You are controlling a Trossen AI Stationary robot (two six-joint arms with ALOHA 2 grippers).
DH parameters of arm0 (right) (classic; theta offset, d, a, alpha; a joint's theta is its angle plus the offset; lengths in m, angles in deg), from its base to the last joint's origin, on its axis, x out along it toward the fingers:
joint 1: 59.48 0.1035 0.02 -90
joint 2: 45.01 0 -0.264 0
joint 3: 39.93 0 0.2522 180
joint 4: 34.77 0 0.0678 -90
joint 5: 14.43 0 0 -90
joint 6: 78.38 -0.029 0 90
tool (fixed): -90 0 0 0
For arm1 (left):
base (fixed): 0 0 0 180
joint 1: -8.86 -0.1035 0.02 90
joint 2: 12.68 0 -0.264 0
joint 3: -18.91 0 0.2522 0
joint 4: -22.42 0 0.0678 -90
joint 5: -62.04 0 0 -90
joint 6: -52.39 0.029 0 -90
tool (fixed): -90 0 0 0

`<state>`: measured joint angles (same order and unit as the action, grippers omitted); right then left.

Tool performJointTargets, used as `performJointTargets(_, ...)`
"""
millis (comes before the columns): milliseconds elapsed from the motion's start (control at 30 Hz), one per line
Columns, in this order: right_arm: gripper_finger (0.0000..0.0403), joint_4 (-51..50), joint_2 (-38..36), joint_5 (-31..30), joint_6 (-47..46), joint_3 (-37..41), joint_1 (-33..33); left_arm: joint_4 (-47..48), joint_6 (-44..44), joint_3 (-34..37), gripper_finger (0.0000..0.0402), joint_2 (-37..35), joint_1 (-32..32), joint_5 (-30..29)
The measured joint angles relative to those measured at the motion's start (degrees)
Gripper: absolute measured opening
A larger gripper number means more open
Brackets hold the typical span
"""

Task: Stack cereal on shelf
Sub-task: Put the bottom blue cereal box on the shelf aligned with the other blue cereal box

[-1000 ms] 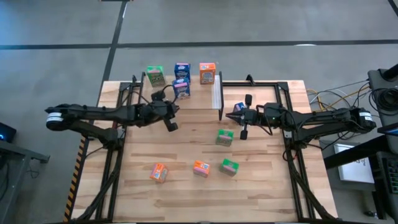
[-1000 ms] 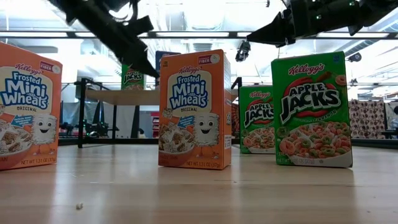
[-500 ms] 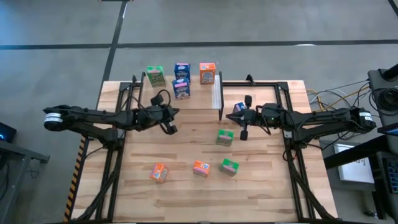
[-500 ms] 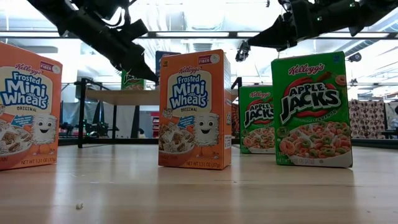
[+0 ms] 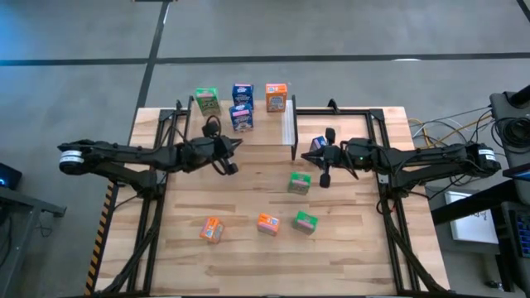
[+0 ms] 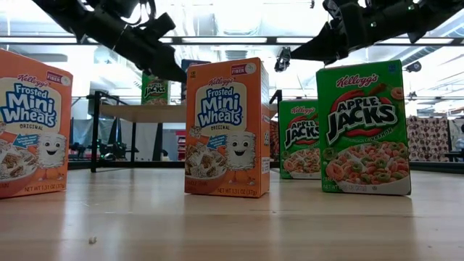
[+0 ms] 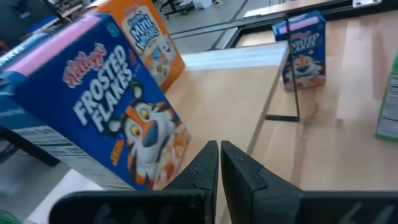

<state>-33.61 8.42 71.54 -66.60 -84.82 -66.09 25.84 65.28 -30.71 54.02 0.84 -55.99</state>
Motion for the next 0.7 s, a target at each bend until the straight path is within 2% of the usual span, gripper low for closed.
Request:
performJointTargets(267,0.0013,-0.1,0.0,0.3,-0.4,0.1,0.0,-1.8,0.4,0.0,0.0001,0.0,-2.4,0.0)
performJointTargets(433,0.0013,0.4,0.0,4.5,-0.3,0.4,0.0,-3.4,3.1,0.0,0.0001,0.0,-3.7,0.0)
performJointTargets(700,0.0013,0.3,0.0,4.5,-1.0,0.4,0.0,-4.5,4.6,0.0,0.0001,0.0,-6.9,0.0)
